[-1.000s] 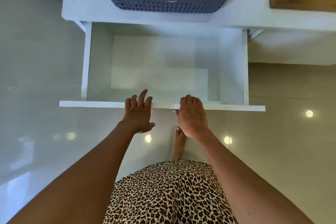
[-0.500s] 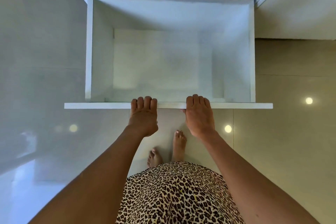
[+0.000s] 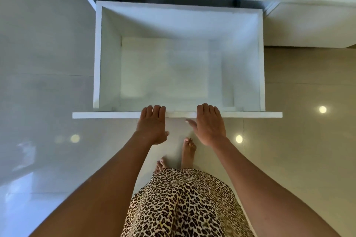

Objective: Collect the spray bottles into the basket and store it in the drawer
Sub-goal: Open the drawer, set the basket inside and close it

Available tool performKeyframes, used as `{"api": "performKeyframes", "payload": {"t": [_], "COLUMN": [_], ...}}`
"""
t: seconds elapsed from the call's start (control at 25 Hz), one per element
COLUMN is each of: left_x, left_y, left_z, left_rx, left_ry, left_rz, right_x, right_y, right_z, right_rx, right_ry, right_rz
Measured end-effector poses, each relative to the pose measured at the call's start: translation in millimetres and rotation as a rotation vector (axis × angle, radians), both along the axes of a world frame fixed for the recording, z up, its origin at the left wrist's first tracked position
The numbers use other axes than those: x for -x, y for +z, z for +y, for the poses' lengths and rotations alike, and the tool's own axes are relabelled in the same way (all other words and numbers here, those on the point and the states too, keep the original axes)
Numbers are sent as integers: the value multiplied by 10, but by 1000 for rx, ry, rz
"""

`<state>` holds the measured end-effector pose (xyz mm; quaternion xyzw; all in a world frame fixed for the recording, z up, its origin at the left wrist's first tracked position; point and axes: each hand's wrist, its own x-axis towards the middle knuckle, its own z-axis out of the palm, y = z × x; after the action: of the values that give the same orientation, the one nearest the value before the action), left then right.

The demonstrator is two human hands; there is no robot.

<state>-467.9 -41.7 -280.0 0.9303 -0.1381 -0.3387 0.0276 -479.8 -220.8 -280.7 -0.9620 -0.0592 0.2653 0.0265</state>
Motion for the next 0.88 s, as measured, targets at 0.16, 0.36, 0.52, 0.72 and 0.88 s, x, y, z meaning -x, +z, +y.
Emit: {"api": "performKeyframes", "payload": {"t": [0.16, 0.36, 0.52, 0.72, 0.88], "left_x": [-188, -1379, -2552, -3784, -4311], "left_y": [316, 795, 1131, 1327, 1346], "left_z": [152, 261, 380, 592, 612], "left_rx": [94, 343, 507, 572, 790], "left_ry": [14, 315, 652, 1119, 1222], "left_rz": [-124, -492, -556, -378, -184], "right_x": [-236, -1424, -2636, -3973, -4554], "right_y": [324, 775, 1092, 1329, 1191], "right_z": [9, -122, -295, -649, -899], "right_rx": [-153, -286, -455, -799, -714], "right_ry": [-56, -187, -350, -956, -1052], "right_rz": [-108, -517, -665, -530, -337]}}
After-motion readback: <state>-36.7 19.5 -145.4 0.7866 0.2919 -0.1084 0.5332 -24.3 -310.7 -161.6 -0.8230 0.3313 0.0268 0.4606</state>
